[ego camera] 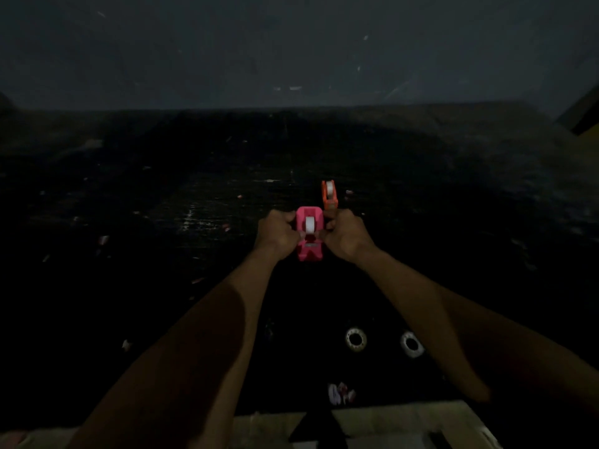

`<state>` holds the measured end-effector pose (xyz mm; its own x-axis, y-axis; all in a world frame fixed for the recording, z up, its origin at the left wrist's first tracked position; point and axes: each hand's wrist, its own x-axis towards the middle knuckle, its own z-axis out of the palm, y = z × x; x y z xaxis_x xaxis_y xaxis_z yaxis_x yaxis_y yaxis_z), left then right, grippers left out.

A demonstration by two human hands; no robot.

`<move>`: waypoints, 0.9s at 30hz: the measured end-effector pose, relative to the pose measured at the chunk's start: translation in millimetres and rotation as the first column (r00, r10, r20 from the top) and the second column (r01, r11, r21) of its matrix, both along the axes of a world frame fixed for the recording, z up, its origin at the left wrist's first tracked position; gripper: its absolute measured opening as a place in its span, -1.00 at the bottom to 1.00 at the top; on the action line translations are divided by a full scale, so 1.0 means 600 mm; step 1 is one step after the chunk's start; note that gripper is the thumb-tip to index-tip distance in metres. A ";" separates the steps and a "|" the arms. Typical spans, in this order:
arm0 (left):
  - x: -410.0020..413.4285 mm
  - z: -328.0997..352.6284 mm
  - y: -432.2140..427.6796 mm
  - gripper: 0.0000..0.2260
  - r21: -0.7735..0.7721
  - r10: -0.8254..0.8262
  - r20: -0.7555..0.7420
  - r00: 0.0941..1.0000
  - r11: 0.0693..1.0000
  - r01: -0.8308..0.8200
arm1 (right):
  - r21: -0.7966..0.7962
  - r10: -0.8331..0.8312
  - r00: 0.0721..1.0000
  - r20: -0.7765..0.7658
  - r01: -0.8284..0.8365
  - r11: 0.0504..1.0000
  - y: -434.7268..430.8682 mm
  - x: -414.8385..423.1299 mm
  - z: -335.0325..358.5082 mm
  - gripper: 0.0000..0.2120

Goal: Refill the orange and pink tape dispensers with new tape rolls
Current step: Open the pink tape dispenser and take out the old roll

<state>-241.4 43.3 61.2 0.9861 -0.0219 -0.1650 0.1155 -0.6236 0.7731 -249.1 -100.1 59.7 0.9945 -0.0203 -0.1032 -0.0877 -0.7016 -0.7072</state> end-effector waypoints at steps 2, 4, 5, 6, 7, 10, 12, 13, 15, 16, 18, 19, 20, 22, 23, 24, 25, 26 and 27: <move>-0.032 -0.011 0.004 -0.63 -0.003 -0.018 -0.028 0.999 1.000 0.018 | 0.001 -0.025 1.000 -0.003 0.025 1.000 0.005 -0.035 -0.012 -0.70; -0.067 -0.027 0.011 -0.60 -0.021 -0.026 -0.074 0.997 0.999 0.024 | 0.003 -0.044 0.999 -0.031 0.044 0.999 0.013 -0.075 -0.026 -0.68; -0.084 -0.037 0.015 -0.59 -0.031 -0.027 -0.094 0.995 0.999 0.024 | -0.001 -0.047 0.998 -0.044 0.047 0.999 0.018 -0.095 -0.034 -0.67; -0.101 -0.048 0.020 -0.59 -0.048 -0.030 -0.106 0.994 0.999 0.025 | -0.005 -0.048 0.997 -0.060 0.048 0.999 0.024 -0.115 -0.041 -0.67; -0.117 -0.061 0.026 -0.59 -0.064 -0.031 -0.123 0.992 0.998 0.023 | 0.000 -0.046 0.996 -0.076 0.047 0.999 0.029 -0.134 -0.051 -0.67; -0.164 -0.097 0.041 -0.60 -0.079 -0.034 -0.178 0.983 0.997 0.021 | 0.009 -0.044 0.993 -0.109 0.045 0.999 0.041 -0.185 -0.076 -0.66; -0.189 -0.121 0.046 -0.61 -0.098 -0.023 -0.207 0.978 0.995 0.002 | 0.012 -0.038 0.990 -0.135 0.040 0.999 0.046 -0.210 -0.094 -0.66; -0.197 -0.134 0.047 -0.60 -0.100 -0.019 -0.217 0.976 0.995 -0.003 | 0.014 -0.036 0.988 -0.149 0.038 0.999 0.047 -0.220 -0.103 -0.66; -0.207 -0.150 0.047 -0.61 -0.090 -0.015 -0.220 0.975 0.996 -0.005 | 0.012 -0.056 0.984 -0.171 0.059 0.998 0.048 -0.231 -0.121 -0.64; -0.208 -0.156 0.046 -0.62 -0.081 -0.013 -0.217 0.976 0.997 -0.005 | 0.013 -0.072 0.981 -0.181 0.075 0.997 0.048 -0.232 -0.128 -0.62; -0.212 -0.167 0.046 -0.66 -0.066 -0.018 -0.207 0.978 0.998 0.004 | 0.032 -0.073 0.978 -0.197 0.080 0.996 0.046 -0.230 -0.144 -0.60; -0.213 -0.171 0.047 -0.67 -0.062 -0.018 -0.204 0.979 0.998 0.006 | 0.037 -0.069 0.977 -0.204 0.078 0.996 0.048 -0.230 -0.149 -0.61; -0.214 -0.173 0.048 -0.68 -0.055 -0.016 -0.213 0.977 0.998 0.005 | 0.037 -0.066 0.975 -0.214 0.076 0.996 0.050 -0.231 -0.152 -0.62; -0.215 -0.184 0.048 -0.64 -0.048 -0.019 -0.224 0.974 0.999 0.008 | 0.020 -0.070 0.975 -0.213 0.076 0.997 0.050 -0.233 -0.160 -0.63; -0.214 -0.193 0.048 -0.59 -0.055 -0.021 -0.222 0.975 0.998 0.008 | 0.018 -0.074 0.977 -0.198 0.079 0.997 0.049 -0.235 -0.164 -0.63; -0.212 -0.198 0.049 -0.52 -0.070 -0.016 -0.230 0.973 0.998 -0.001 | 0.030 -0.075 0.979 -0.189 0.083 0.996 0.049 -0.236 -0.166 -0.62; -0.209 -0.205 0.049 -0.47 -0.099 -0.009 -0.247 0.969 0.995 -0.017 | 0.056 -0.072 0.981 -0.180 0.083 0.995 0.047 -0.237 -0.168 -0.59; -0.206 -0.210 0.050 -0.43 -0.130 -0.003 -0.271 0.963 0.991 -0.033 | 0.083 -0.059 0.984 -0.167 0.074 0.994 0.044 -0.239 -0.166 -0.57; -0.204 -0.211 0.051 -0.40 -0.161 -0.002 -0.291 0.957 0.986 -0.047 | 0.105 -0.037 0.988 -0.149 0.053 0.993 0.043 -0.241 -0.165 -0.56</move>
